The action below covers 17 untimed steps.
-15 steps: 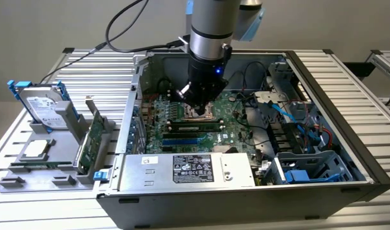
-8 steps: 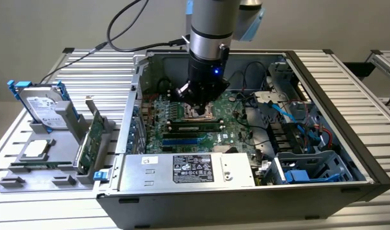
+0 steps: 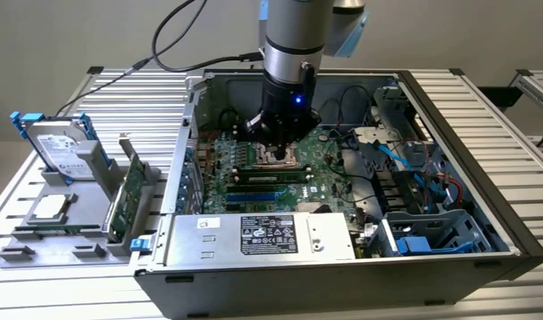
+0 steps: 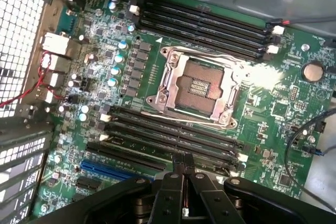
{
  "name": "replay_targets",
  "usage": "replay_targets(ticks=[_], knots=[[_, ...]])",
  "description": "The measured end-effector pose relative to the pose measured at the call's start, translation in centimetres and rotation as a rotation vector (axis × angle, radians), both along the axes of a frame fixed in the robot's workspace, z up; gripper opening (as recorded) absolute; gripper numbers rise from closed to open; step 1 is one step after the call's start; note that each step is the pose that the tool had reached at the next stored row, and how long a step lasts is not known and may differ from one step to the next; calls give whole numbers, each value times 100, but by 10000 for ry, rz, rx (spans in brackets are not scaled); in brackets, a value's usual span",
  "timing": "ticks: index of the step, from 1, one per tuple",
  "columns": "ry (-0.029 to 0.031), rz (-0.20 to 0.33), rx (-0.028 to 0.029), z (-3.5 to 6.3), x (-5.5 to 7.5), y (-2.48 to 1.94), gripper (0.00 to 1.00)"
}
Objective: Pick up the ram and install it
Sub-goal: 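Press down the ram until it locks into place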
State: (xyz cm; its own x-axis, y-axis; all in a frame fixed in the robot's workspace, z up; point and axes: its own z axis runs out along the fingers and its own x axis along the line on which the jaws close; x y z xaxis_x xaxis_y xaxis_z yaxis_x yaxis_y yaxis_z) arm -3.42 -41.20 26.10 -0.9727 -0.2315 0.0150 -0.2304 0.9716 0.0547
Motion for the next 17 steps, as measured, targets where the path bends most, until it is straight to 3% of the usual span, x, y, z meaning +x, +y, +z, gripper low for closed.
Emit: replay_targets(ticks=[13, 17], knots=[[1, -2103, -3, -2, -1, 0, 11], [-1, -2143, -1, -2, -14, -6, 11]])
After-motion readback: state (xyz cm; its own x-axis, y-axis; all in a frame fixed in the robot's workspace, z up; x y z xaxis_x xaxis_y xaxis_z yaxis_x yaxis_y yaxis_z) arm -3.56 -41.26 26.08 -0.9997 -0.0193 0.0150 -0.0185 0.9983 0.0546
